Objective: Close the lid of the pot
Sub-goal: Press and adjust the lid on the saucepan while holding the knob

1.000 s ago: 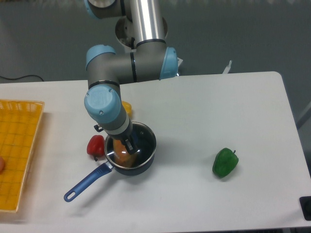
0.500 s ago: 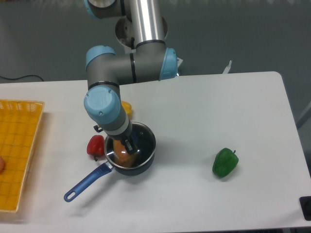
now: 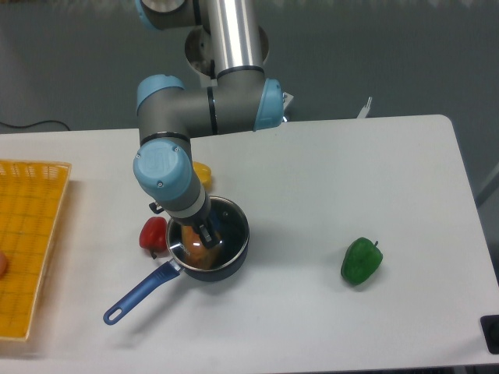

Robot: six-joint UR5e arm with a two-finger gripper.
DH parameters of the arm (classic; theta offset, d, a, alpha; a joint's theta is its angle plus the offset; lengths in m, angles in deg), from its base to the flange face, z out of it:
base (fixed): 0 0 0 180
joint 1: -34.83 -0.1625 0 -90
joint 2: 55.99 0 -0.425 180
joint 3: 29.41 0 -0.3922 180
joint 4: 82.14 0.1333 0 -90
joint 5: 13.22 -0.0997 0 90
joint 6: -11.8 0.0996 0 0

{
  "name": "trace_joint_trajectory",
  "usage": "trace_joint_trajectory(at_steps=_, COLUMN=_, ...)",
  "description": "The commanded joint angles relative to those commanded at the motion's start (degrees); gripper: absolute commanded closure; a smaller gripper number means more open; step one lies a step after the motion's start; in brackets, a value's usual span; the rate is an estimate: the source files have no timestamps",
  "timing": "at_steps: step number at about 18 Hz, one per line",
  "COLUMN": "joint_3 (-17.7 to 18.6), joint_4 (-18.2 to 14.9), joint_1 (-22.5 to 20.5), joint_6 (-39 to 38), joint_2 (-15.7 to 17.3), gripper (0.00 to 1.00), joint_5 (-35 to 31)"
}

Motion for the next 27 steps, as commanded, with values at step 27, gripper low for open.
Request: trace_joint_trajectory(at_steps=27, joint_3=0.2, joint_4=-0.1, joint_1=0.0, joint_6=0.4, joint_2=-0.7, gripper=0.39, joint_5=-0.7)
